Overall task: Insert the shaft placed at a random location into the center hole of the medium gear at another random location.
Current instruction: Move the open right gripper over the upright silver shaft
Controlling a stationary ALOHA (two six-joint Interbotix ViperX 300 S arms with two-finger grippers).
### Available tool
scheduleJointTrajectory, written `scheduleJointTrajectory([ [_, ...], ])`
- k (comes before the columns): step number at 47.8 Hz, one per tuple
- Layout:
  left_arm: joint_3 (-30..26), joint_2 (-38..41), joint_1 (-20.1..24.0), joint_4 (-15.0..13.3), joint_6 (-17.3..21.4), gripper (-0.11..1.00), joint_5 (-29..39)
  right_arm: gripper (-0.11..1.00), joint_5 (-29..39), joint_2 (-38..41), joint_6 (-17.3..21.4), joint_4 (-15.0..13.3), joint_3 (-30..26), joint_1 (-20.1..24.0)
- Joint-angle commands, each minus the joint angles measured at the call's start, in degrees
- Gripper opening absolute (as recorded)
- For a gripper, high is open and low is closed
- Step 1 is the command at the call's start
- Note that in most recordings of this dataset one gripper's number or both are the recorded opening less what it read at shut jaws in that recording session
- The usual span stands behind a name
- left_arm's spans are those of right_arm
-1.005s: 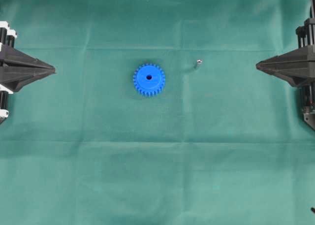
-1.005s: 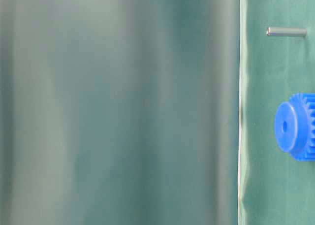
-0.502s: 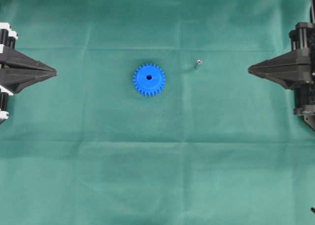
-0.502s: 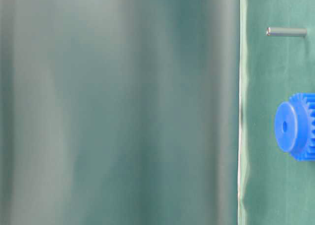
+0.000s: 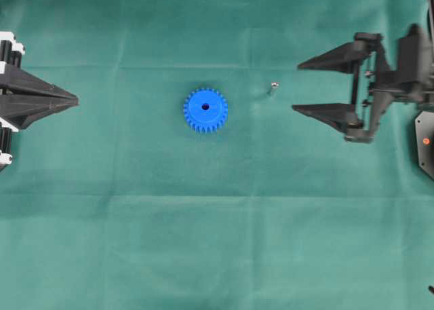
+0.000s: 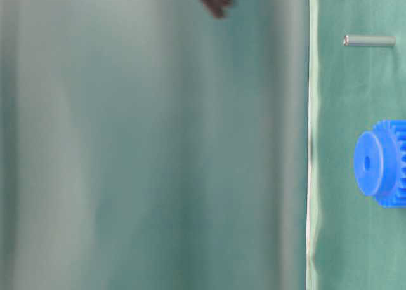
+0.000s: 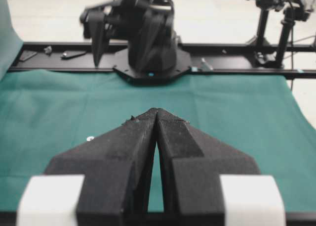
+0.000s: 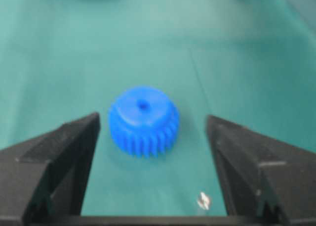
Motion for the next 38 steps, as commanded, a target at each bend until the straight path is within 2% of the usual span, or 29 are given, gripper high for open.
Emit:
scheduleJointTrajectory([
  [1,-1.3,0.3,-0.2,0.1,-0.1,0.0,-0.3,0.85,-4.1,4.8,-0.9,0.0,-1.1,-1.1],
  [14,-1.3,0.3,-0.2,0.1,0.0,0.0,-0.3,0.86,-13.4,17.4,-1.0,0.4,-1.5,-2.8],
  [38,-1.2,0.5,-0.2,0.1,0.0,0.0,-0.3,0.85,-19.5,29.4,-0.9,1.7,-3.1,-4.1],
])
